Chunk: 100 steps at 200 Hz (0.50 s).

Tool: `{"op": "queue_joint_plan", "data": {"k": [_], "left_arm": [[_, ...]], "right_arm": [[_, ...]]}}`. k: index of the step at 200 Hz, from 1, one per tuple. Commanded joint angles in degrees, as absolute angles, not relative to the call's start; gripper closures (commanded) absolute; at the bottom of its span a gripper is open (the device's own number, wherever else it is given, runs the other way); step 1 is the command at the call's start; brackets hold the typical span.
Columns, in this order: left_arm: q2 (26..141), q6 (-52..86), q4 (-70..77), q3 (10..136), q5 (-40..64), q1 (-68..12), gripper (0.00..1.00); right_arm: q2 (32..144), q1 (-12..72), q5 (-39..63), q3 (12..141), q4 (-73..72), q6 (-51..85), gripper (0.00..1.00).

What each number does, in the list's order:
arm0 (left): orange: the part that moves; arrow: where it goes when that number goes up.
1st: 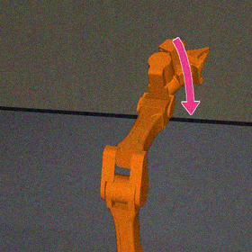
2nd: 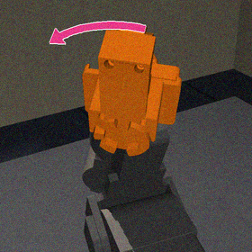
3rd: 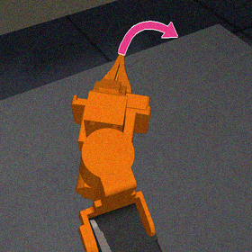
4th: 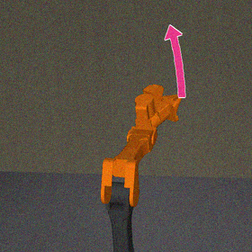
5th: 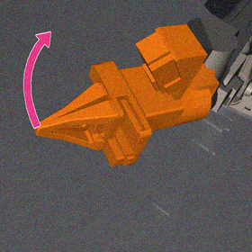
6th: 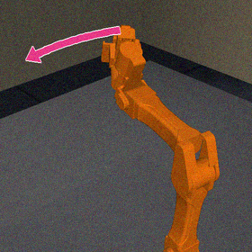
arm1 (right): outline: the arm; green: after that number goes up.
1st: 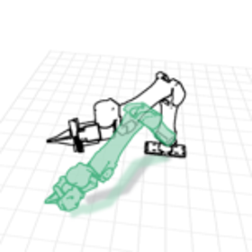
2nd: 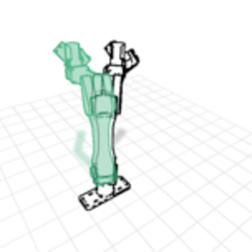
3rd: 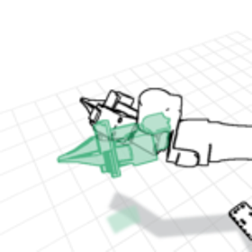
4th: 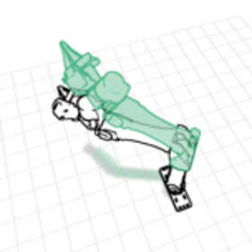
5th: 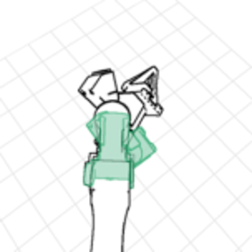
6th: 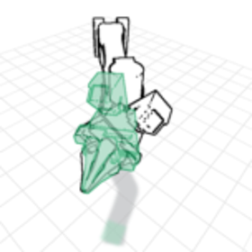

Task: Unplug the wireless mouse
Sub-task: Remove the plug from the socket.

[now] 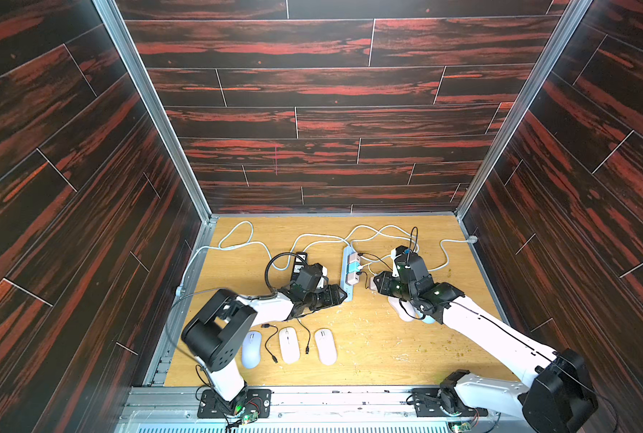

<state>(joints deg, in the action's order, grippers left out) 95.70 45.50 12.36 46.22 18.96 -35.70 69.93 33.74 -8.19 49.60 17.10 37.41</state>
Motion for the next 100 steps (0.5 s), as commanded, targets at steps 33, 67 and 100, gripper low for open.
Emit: {"op": "queue_joint_plan", "data": {"k": [33, 67, 100], "left_arm": [[82.12, 29.79, -4.47, 51.20, 4.55, -35.85, 0.00], [75.82, 22.36, -3.84, 52.64, 1.73, -35.87, 0.00], [71.00, 12.66, 6.55, 48.96, 4.57, -35.88, 0.01]], "right_arm": [[68.51, 30.47, 2.49, 52.40, 14.31, 34.31, 1.00], [69.93, 28.61, 13.83, 55.75, 12.46, 33.92, 1.00], [71.08, 28.65, 15.47, 59.62, 15.24, 33.19, 1.00]]}}
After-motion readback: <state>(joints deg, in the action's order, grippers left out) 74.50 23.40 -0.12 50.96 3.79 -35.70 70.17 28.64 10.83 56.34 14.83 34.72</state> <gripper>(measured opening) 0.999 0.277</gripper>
